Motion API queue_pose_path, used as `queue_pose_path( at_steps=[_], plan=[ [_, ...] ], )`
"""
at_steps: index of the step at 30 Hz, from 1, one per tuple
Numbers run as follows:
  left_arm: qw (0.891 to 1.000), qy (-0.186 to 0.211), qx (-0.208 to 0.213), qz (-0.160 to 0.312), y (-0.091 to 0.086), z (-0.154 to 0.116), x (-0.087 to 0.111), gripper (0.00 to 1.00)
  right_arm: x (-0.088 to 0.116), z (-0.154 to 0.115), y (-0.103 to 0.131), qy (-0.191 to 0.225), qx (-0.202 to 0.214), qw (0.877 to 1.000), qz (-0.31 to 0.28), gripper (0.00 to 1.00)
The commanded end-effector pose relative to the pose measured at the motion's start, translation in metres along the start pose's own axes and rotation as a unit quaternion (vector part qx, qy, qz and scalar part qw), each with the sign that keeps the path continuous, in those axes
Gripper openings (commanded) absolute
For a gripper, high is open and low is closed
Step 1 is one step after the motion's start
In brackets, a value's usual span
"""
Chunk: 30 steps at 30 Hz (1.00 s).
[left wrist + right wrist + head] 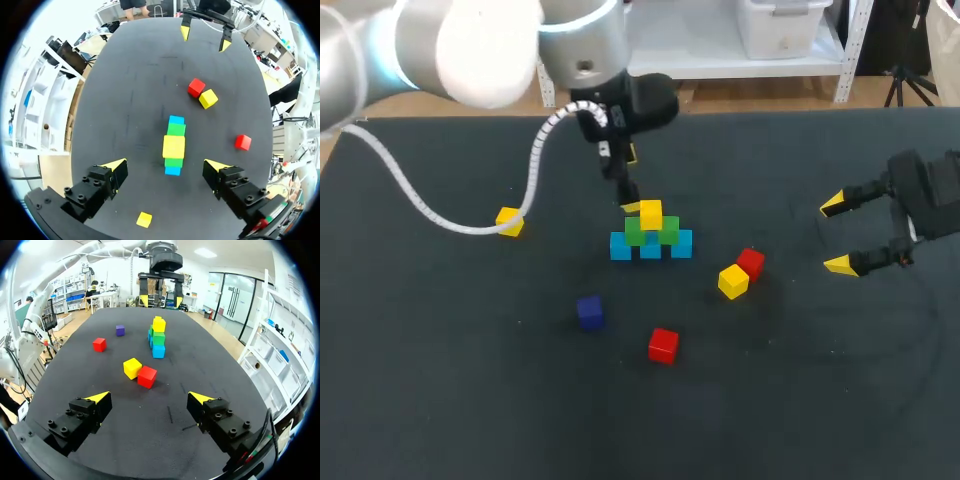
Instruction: Place the blue cubes, place green cubes on the blue cubes, place the yellow cubes on the green cubes, then place the red cubes on the yellow cubes, and place purple cube on the red cubes.
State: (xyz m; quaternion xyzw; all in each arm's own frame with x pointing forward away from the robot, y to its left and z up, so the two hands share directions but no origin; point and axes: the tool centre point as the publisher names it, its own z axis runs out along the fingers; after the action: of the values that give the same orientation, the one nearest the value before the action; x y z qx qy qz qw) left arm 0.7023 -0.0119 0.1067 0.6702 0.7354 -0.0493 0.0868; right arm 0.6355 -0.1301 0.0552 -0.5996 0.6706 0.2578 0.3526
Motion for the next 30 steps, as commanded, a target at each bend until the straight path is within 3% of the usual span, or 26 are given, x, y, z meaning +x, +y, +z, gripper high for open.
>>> queue_pose_path(
  at_steps=[1,13,23,30],
  plan=[
    [1.000,-0.017,-0.021,-0.009,-0.014,-0.009,0.022,1.00,0.000,0.000,0.000,-0.001,0.000,1.000,0.000,1.00],
    [1.000,0.019,-0.017,-0.001,-0.008,0.005,0.085,1.00,0.000,0.000,0.000,-0.001,0.000,1.000,0.000,1.00],
    [0.998,0.053,-0.013,0.019,0.015,0.018,0.157,1.00,0.000,0.000,0.000,-0.001,0.000,1.000,0.000,1.00],
    [0.995,0.079,-0.002,0.052,0.031,0.030,0.189,1.00,0.000,0.000,0.000,-0.001,0.000,1.000,0.000,1.00]
  ],
)
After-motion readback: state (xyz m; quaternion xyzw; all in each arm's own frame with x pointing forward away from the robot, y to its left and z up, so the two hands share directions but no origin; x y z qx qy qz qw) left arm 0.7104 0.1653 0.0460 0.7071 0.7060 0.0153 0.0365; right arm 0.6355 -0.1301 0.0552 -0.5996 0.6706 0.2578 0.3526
